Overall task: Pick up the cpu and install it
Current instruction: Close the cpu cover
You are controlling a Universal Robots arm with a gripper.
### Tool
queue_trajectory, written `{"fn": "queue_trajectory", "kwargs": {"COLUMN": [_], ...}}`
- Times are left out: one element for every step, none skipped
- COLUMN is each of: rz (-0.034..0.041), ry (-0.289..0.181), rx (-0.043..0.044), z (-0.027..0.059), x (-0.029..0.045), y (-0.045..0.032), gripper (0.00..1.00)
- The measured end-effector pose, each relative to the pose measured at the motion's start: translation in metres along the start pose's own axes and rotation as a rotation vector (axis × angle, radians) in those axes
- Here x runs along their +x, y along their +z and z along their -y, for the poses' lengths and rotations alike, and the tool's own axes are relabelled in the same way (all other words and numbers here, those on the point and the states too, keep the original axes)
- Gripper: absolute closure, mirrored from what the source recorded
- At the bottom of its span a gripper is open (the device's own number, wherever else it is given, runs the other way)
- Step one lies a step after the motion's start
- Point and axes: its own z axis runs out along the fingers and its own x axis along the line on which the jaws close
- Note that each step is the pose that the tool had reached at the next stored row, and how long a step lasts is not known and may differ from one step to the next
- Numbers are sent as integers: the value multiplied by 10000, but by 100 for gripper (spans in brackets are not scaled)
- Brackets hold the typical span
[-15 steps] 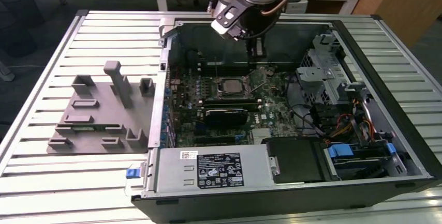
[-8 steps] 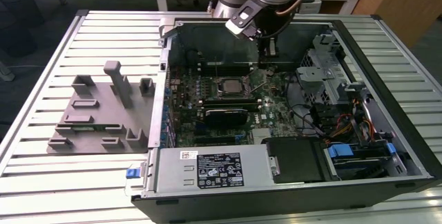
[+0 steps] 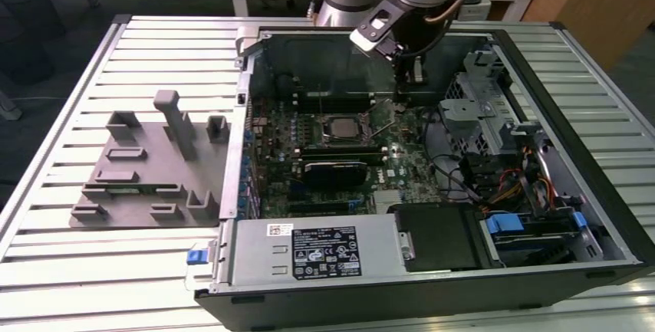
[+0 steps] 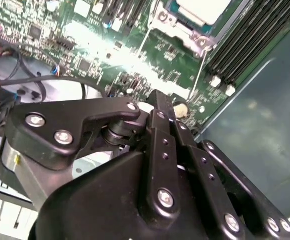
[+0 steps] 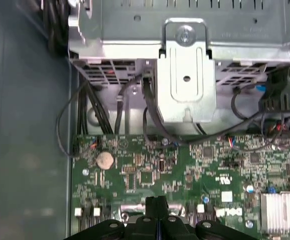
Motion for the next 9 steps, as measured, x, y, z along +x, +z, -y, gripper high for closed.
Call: {"fn": "queue_trajectory", "kwargs": {"rz": [1,0,0,0,0,1,2,1,1], "ry": [0,-1,-1,-1,-1,0,-1,-1,-1], "rx": [0,0,1,1,3,5,9,13,18], "z": [-22,-46,-64,-78,-85,-91,-97,-101,-103], "x": [0,1,1,2,2,3,3,4,4], "y": [2,6,10,18,32,50,69,88,106], "gripper": [89,89,89,89,89,89,89,89,89]}}
